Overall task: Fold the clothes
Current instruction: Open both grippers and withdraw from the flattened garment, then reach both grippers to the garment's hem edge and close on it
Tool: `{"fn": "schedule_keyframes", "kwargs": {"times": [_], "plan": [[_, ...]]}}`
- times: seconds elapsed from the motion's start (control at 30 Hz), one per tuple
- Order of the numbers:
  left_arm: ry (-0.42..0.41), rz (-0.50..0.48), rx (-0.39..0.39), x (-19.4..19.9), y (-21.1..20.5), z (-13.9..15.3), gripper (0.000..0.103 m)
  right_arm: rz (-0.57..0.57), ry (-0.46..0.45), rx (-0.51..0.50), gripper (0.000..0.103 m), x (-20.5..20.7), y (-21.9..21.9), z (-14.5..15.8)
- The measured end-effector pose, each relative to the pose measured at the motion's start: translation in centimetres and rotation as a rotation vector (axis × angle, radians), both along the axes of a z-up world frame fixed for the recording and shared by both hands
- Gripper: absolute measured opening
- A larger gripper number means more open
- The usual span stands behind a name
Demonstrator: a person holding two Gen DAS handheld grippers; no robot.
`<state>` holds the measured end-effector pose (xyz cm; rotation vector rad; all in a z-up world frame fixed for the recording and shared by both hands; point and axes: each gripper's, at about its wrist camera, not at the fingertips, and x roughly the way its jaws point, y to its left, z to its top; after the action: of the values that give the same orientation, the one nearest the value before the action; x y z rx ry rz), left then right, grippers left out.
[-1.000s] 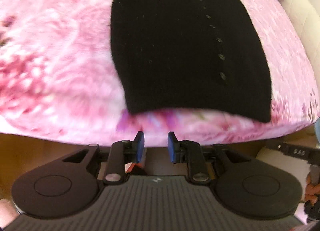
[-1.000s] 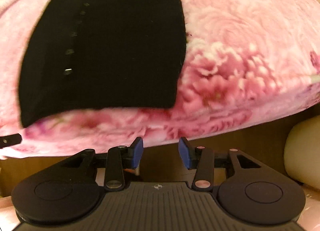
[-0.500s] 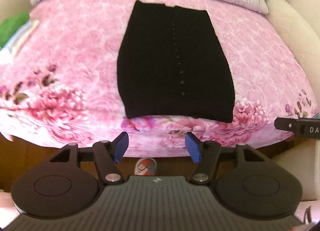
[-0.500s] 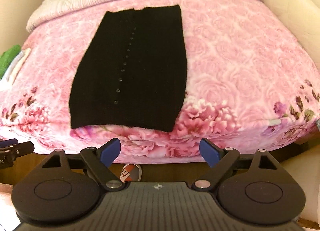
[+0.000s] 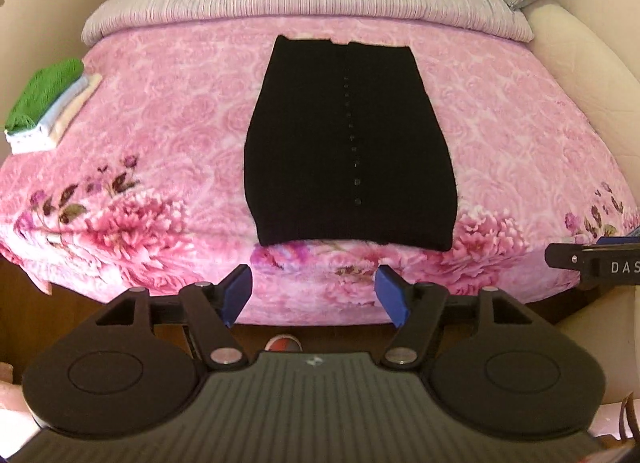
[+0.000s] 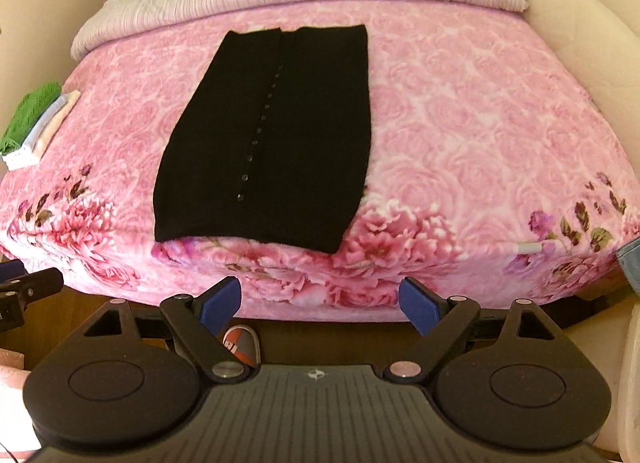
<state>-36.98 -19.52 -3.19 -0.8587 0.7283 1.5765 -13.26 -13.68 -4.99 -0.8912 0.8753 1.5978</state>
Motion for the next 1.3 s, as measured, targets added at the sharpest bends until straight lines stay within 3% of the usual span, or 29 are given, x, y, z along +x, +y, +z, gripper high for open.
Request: {"fn": "schedule_keyframes", "kwargs": {"times": [0.43,0.93,1.13,1.3], "plan": [[0.047,-0.065,0.012,1.7,1.5,1.7,0.067,-0.054,0.032,0.010,0.088,1.8,0.1,1.2],[0.042,-0.037,-0.009,-0.5,1.6,1.9,0.068,-0.011,0.041,-0.011,0.088,-0.8,1.3,1.1],[0.004,-0.025,-0.042,-2.7,2.7,0.9,0.068,-0.009,0.041,-0.045,0.088,-2.2,2.7,0.2],[-0.077,-0.016,-0.066,-5.9,5.1,-0.8,0.068,-0.039,0.040,-0.100,0.088,-3.1,4.9,-1.7]]}}
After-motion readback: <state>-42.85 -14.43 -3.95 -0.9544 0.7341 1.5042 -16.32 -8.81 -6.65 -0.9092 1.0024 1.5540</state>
